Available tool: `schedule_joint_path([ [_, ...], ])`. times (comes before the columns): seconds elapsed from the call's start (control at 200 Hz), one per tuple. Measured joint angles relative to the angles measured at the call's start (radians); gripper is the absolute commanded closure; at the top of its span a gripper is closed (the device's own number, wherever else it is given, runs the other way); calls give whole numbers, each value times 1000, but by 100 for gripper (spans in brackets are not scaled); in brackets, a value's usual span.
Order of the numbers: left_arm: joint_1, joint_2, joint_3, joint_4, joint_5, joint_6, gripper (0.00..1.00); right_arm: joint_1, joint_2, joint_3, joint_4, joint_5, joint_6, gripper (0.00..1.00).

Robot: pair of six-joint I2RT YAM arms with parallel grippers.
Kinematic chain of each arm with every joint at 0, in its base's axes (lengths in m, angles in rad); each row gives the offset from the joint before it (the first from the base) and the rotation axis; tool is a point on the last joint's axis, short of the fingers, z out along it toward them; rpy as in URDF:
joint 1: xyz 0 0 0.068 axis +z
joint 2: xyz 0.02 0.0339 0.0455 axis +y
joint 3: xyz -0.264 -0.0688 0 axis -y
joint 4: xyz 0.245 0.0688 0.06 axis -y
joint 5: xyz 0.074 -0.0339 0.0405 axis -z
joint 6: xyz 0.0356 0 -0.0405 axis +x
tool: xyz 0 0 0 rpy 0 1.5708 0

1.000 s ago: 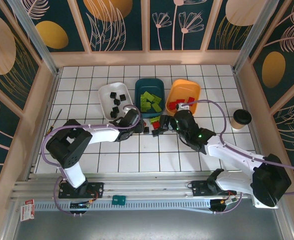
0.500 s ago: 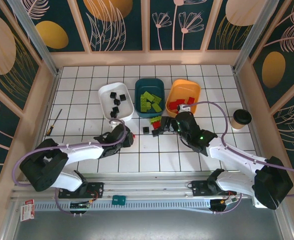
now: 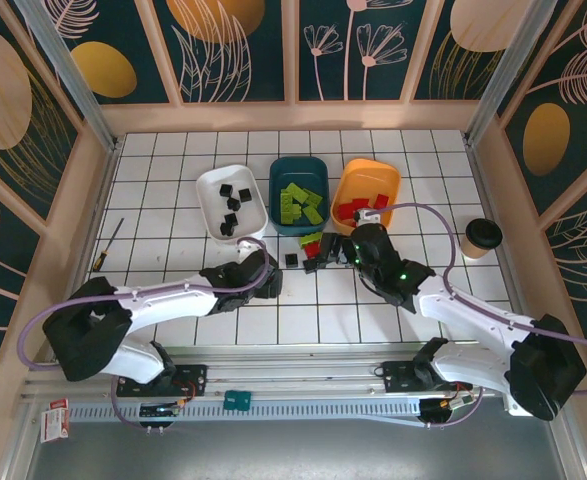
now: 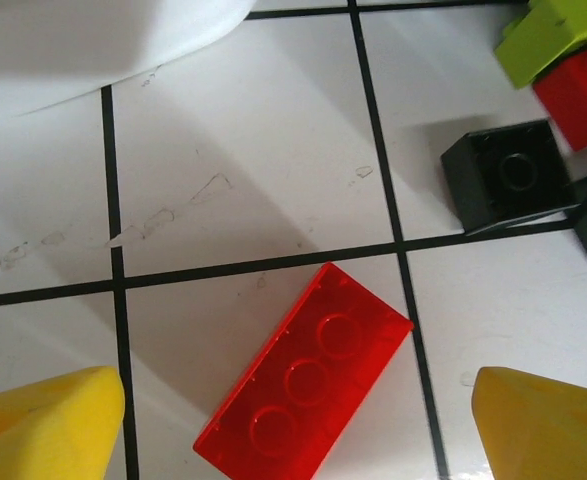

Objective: Sort the legos into containers by color
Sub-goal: Pick up the lego from the middle-left of the table.

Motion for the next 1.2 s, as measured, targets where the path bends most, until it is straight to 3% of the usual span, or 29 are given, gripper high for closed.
schedule_joint_path([
  [0.315, -6, 155, 65, 13, -48, 74, 43, 0, -73, 0, -39, 25, 8, 23],
  [0.425, -6, 184, 64, 14, -43, 77, 47, 1, -87, 0, -48, 35, 8, 23],
  [0.646, -6, 178, 64, 17, -20, 73, 73, 1, -97, 0, -60, 75, 13, 22],
  [0.821, -6, 142, 99, 14, 49, 68, 78, -4, -119, -14, -81, 140, 50, 22],
  [1.016, -6, 189, 391, 32, 142, 93, 78, -39, -189, -67, -117, 209, 114, 22],
  [1.196, 0, 426, 783, 85, 206, 131, 79, -44, -232, -82, -150, 227, 143, 22],
])
